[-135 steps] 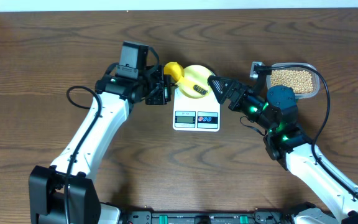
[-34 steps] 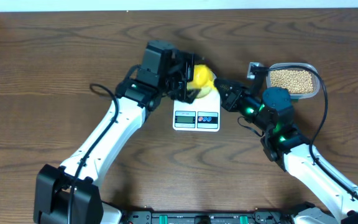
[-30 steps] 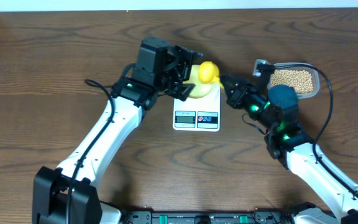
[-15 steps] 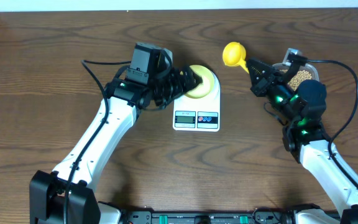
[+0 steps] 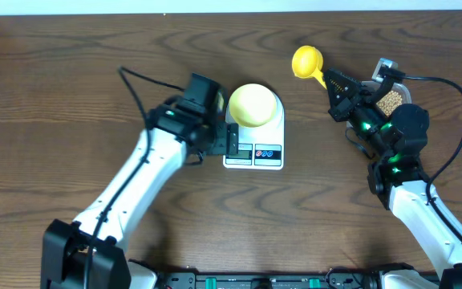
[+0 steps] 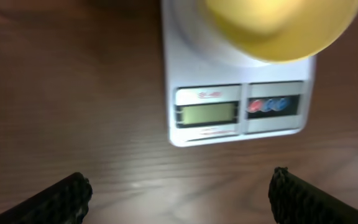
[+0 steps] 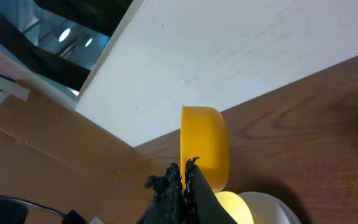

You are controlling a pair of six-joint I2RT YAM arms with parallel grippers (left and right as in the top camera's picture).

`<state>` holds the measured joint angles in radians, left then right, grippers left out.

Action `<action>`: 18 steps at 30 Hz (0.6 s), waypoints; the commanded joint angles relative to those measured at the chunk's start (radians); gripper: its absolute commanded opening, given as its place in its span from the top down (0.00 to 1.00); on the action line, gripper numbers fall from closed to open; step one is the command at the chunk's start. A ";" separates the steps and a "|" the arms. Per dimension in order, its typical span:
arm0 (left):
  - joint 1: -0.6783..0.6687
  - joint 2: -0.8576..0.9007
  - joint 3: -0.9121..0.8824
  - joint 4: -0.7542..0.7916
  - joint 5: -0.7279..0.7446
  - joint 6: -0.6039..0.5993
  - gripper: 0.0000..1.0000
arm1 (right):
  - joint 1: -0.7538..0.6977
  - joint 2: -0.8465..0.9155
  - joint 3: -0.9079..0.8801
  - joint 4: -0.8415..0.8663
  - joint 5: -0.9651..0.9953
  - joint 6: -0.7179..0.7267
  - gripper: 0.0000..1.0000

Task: Scoop item into bowl and weigh 50g on scale

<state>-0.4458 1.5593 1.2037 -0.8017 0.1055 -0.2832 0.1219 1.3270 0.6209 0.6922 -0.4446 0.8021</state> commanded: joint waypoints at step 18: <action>-0.210 -0.011 -0.002 0.048 -0.293 -0.010 0.07 | -0.013 0.003 0.014 0.000 0.166 -0.010 0.99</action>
<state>-0.6319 1.5593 1.2037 -0.7574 -0.1715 -0.2878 0.1150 1.3270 0.6209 0.6922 -0.3271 0.8005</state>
